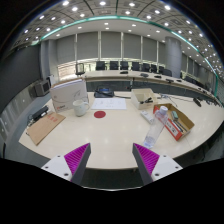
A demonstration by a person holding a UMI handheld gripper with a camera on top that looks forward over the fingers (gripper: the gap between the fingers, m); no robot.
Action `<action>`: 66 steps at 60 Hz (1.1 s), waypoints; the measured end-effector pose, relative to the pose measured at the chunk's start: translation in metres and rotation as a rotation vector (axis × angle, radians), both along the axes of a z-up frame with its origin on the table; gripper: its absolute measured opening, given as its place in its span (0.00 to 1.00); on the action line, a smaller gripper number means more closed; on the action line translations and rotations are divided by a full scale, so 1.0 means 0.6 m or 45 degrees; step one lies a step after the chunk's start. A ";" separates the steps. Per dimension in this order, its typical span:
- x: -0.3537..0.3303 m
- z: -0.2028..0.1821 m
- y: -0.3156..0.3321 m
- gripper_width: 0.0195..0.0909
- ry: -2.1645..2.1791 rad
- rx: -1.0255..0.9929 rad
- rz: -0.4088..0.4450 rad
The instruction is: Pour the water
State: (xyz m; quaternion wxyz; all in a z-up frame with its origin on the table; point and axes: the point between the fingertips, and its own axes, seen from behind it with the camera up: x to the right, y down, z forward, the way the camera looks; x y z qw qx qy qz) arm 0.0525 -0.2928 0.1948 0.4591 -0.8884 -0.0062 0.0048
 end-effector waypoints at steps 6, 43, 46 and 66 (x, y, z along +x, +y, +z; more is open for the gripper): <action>0.097 -0.040 0.004 0.93 -0.020 -0.004 -0.028; 0.320 -0.167 0.277 0.80 -0.031 0.271 -0.025; 0.322 -0.175 0.292 0.65 -0.045 0.293 -0.025; 0.325 -0.177 0.311 0.22 -0.034 0.313 -0.061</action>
